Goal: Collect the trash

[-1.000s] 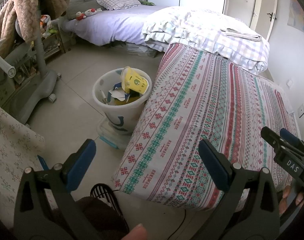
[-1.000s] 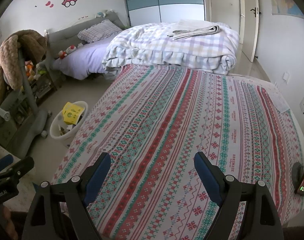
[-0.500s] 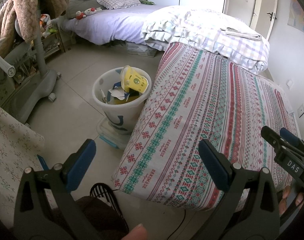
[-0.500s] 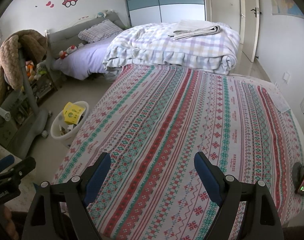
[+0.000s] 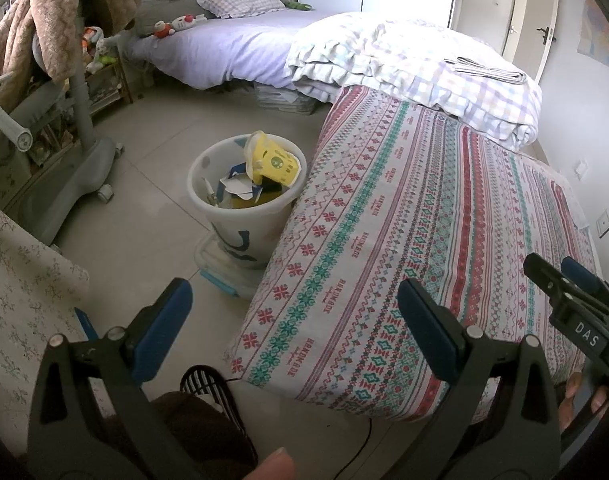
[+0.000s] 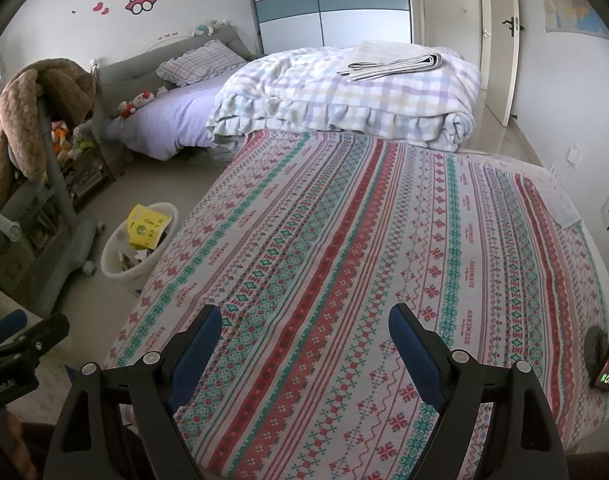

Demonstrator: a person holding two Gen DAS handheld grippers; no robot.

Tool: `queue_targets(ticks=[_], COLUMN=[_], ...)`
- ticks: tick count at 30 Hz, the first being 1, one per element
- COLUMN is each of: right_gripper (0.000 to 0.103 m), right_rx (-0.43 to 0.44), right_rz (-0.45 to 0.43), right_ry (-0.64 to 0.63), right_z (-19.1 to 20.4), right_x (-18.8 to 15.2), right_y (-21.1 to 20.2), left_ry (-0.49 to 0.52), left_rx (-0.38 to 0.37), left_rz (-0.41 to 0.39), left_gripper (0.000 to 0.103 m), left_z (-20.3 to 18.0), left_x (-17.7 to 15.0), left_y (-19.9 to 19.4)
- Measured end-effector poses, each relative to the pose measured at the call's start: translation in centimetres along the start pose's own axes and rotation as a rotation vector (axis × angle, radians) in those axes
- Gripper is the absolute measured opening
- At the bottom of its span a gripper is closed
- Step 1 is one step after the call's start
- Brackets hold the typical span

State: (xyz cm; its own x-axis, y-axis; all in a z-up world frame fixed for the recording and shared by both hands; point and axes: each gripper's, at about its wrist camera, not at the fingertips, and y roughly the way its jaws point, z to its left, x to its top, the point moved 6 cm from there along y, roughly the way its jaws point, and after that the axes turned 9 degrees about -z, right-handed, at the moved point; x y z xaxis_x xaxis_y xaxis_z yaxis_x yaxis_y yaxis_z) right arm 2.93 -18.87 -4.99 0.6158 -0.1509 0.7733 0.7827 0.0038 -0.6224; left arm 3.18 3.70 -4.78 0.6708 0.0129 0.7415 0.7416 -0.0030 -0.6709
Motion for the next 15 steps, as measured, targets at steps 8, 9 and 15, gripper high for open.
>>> queue_targets(ticks=[8, 9, 15], right_gripper=[0.087, 0.087, 0.087], right_rx=[0.0, 0.0, 0.0], right_rz=[-0.001, 0.0, 0.0], right_ry=[-0.002, -0.002, -0.002], right_z=[0.02, 0.03, 0.12], right_x=[0.07, 0.05, 0.02], right_y=[0.06, 0.02, -0.04], left_ry=[-0.003, -0.002, -0.005], left_rx=[0.005, 0.005, 0.006], left_rz=[-0.003, -0.003, -0.003], left_gripper=[0.102, 0.102, 0.102], left_z=[0.28, 0.3, 0.49], left_x=[-0.02, -0.03, -0.02], left_y=[-0.02, -0.02, -0.04])
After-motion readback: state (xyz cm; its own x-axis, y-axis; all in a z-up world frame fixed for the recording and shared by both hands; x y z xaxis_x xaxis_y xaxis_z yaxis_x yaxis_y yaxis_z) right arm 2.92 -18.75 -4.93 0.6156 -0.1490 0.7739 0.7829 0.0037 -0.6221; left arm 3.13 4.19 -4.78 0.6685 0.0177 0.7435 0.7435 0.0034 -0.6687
